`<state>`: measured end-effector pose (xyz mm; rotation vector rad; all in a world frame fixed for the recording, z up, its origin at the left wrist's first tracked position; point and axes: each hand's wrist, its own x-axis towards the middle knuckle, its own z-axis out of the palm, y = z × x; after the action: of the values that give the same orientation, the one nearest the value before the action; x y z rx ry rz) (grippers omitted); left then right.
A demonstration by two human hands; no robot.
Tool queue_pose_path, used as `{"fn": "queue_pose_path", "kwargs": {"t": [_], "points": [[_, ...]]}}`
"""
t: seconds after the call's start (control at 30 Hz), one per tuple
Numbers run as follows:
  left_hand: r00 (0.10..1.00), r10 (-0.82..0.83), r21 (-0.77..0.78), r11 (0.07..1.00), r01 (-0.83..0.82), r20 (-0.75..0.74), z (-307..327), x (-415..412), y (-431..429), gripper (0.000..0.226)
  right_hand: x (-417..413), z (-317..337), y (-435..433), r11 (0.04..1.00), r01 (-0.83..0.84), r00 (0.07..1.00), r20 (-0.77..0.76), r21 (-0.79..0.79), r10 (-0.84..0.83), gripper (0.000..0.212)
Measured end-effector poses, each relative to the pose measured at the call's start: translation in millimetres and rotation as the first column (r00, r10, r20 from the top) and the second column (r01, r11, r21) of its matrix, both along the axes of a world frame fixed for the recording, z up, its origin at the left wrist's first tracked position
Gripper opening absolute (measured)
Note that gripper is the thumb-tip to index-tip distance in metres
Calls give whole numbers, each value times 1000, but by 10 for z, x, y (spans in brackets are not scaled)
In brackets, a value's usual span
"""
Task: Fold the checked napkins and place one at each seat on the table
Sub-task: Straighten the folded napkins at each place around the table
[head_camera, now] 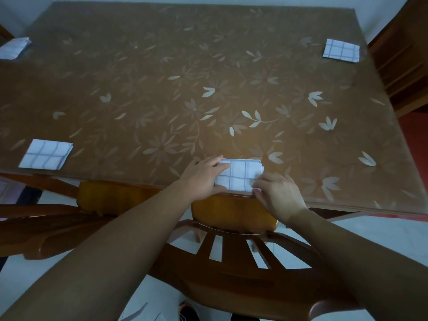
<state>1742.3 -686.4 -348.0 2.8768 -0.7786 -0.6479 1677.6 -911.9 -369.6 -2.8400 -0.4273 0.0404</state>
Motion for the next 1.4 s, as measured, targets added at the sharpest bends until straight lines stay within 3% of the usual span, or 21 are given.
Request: {"fn": "queue_pose_path", "kwargs": {"t": [0.23, 0.4, 0.53, 0.93, 1.1, 1.4], "points": [[998, 55, 15, 998, -55, 28, 151, -156, -10, 71, 7, 145, 5, 999, 11, 995, -96, -46, -16, 25], [981, 194, 15, 981, -194, 24, 373, -335, -38, 69, 73, 406, -94, 992, 105, 980, -164, -74, -116, 26], [970, 238, 36, 970, -239, 46, 519, -464, -132, 70, 11, 592, -241, 980, 156, 964, -198, -122, -178, 40], [924, 264, 10, 961, -277, 278, 1481, -1274, -537, 66, -941, 1649, -1213, 910, 389, 914, -61, -144, -401, 58], [921, 243, -4, 967, -255, 305, 1902, -1774, -889, 66, -1484, 2063, -1619, 892, 435, 897, -23, -123, -441, 60], [877, 309, -43, 948, -316, 368, 2382, -2294, -1725, 66, -1867, 2486, -2470, 924, 372, 928, 37, -88, -370, 57]]}}
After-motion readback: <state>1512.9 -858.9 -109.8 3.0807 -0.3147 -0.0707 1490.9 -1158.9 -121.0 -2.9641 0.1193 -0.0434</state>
